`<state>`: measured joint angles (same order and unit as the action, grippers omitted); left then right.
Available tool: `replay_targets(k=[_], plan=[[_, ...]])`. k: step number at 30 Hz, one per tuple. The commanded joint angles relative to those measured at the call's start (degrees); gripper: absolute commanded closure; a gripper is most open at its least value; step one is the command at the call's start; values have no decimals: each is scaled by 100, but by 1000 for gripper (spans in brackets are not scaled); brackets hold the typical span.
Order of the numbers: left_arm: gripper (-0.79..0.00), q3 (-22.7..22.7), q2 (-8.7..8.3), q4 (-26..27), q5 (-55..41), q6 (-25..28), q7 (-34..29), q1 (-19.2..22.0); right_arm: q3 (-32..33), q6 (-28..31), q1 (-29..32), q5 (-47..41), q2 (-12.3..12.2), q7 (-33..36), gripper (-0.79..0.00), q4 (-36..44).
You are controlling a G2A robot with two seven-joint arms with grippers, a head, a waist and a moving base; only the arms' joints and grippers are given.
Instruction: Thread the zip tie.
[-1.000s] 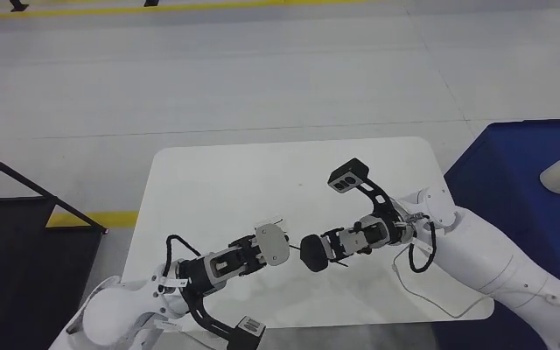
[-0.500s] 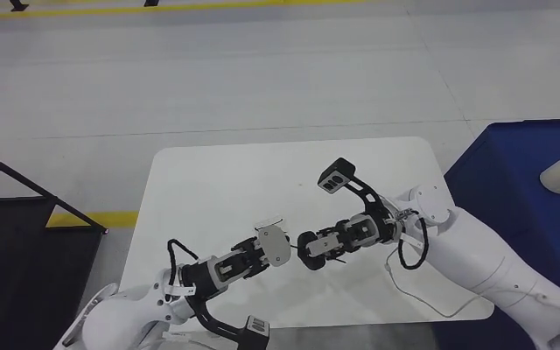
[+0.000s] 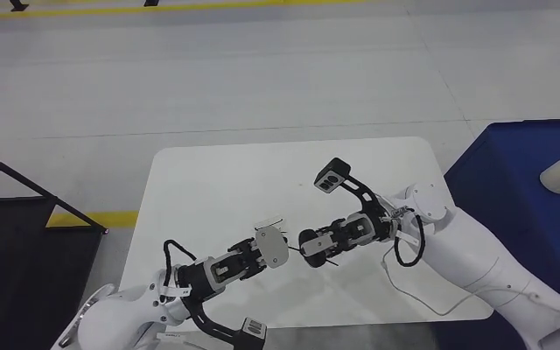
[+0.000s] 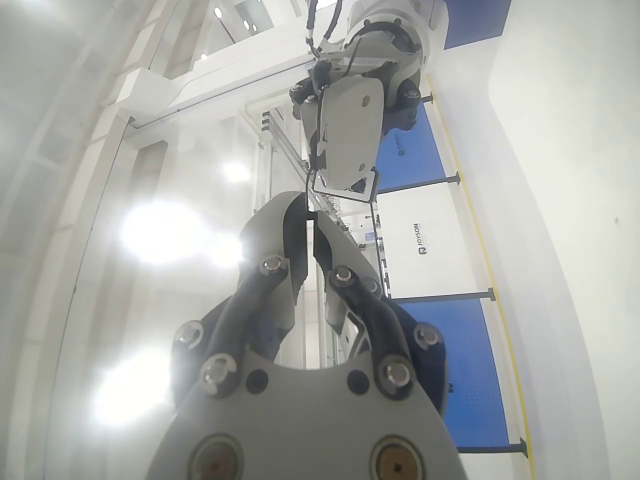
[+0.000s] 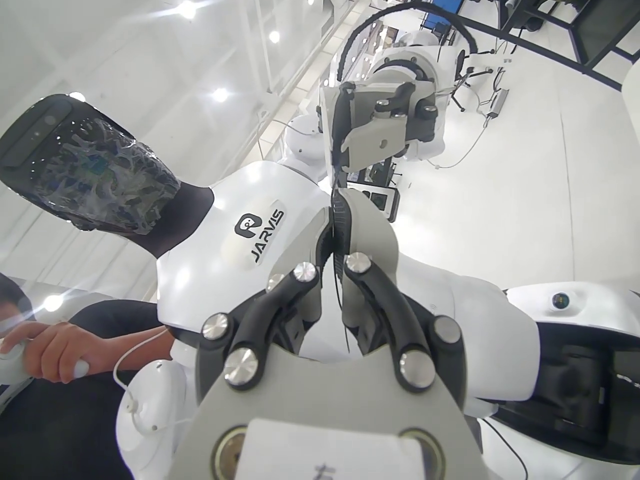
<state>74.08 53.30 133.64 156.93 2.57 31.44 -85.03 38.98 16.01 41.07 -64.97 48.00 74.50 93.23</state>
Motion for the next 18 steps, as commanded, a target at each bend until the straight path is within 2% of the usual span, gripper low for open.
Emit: replay_targets(k=[1,6,8,12,18], plan=[[-785,11,8,29,-41,-48,-34,11,41,-58,11,32,27,20,0,-42],[-785,158,21,81,-219,-301,-98,-45,220,-340,19,7,59,242,0,-301],[-785,199,35,11,-573,-514,-63,-119,342,-463,34,-73,50,486,0,-412],[-785,199,35,11,-573,-514,-63,-119,604,-708,78,-301,25,1047,0,-527],[-785,199,35,11,-573,-514,-63,-119,675,-716,112,-438,28,1078,0,-568]])
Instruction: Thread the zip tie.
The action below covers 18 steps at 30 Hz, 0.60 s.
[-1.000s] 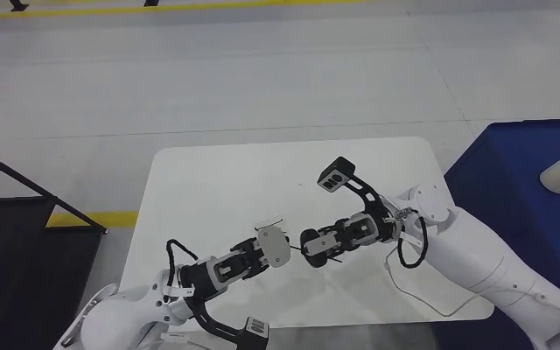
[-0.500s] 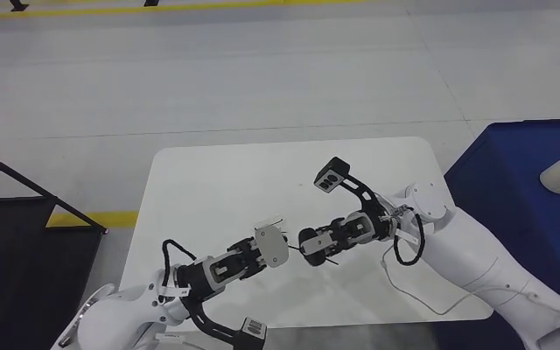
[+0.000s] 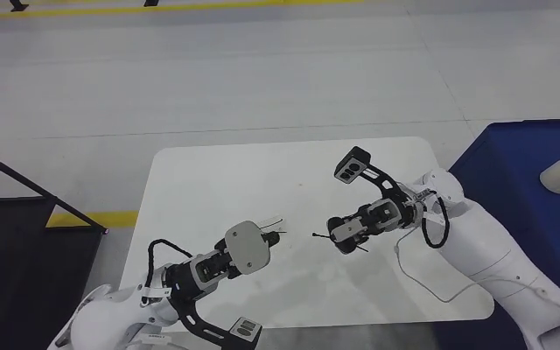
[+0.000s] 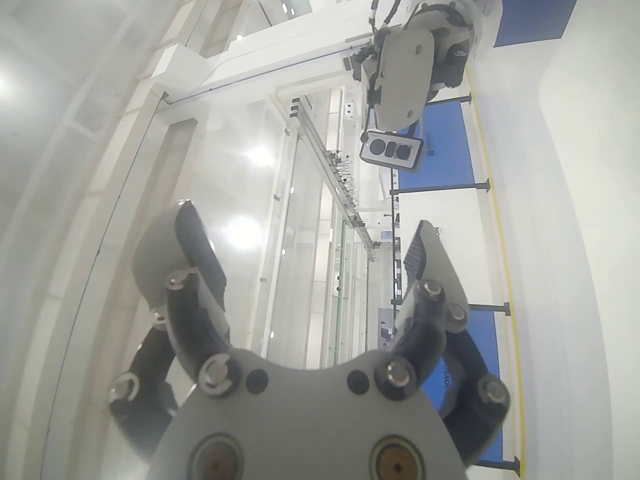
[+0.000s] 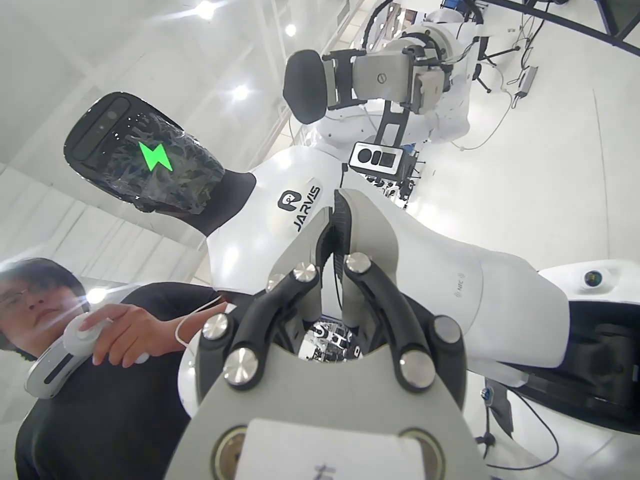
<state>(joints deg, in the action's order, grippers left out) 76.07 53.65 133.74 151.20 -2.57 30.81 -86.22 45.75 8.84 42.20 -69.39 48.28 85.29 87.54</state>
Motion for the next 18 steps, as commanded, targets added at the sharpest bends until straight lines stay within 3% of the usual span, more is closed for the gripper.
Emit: replay_targets(k=[1,6,13,18], plan=[[-785,0,0,0,-1,0,0,0,37,102,-26,236,-6,-137,0,34],[-785,0,0,0,-1,0,0,0,690,694,90,2804,-210,-1674,0,517],[-785,0,0,0,-1,0,0,0,1833,1043,1129,4822,-556,-2443,0,1990],[-785,0,0,0,-1,0,0,0,2270,1252,1861,5147,-662,-2628,0,2712]])
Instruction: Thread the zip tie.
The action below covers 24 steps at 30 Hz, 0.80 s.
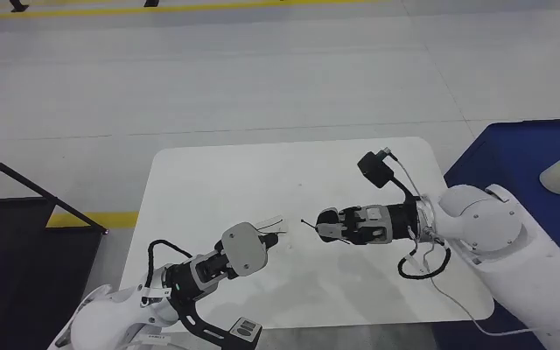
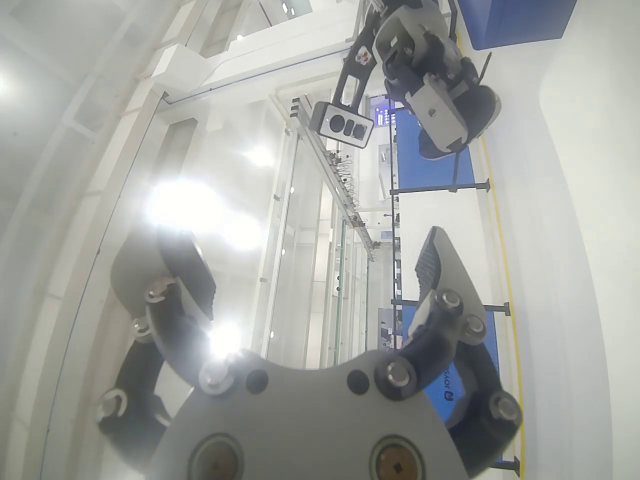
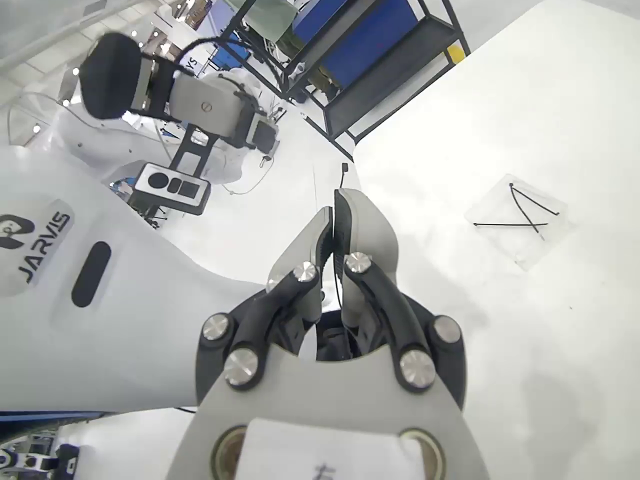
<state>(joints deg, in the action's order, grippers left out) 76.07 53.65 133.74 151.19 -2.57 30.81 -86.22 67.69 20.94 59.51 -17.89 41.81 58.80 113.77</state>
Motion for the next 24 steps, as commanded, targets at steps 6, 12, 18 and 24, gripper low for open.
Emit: replay_targets(k=[6,12,18,24], plan=[[-785,0,0,0,0,0,0,0,179,37,244,40,-29,-59,0,147],[-785,0,0,0,0,0,0,0,207,662,268,368,-7,-156,0,163],[-785,0,0,0,0,0,0,0,548,2538,425,-843,-44,-83,0,130],[-785,0,0,0,0,0,0,0,634,3095,538,-569,-295,-639,0,559]])
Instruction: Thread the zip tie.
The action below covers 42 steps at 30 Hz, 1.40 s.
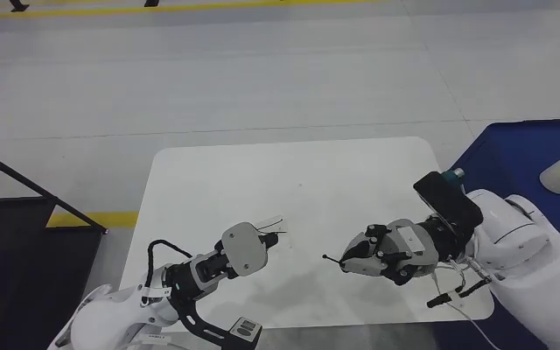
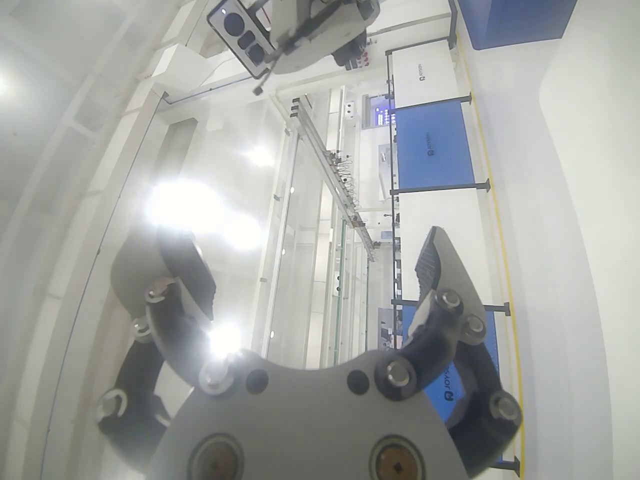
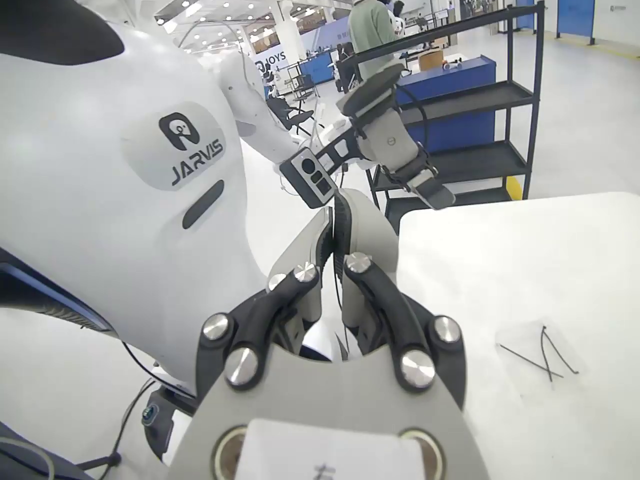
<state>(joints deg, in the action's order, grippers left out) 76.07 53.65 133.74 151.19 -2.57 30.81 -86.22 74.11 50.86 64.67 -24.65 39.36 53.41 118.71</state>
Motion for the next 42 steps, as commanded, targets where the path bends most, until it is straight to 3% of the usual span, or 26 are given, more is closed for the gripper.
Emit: replay_targets(k=[1,7,14,22,29,34,42], plan=[[-785,0,0,0,0,0,0,0,-63,227,52,93,-96,-223,0,154],[-785,0,0,0,0,0,0,0,-283,692,69,644,-399,-689,0,186],[-785,0,0,0,0,0,0,0,-436,714,-15,547,-650,-712,0,194],[-785,0,0,0,0,0,0,0,-355,714,-44,812,-624,-839,0,275],[-785,0,0,0,0,0,0,0,333,714,175,2659,-401,-2328,0,836],[-785,0,0,0,0,0,0,0,566,714,565,3426,-337,-2932,0,1051],[-785,0,0,0,0,0,0,0,478,714,861,3435,-382,-2894,0,852]])
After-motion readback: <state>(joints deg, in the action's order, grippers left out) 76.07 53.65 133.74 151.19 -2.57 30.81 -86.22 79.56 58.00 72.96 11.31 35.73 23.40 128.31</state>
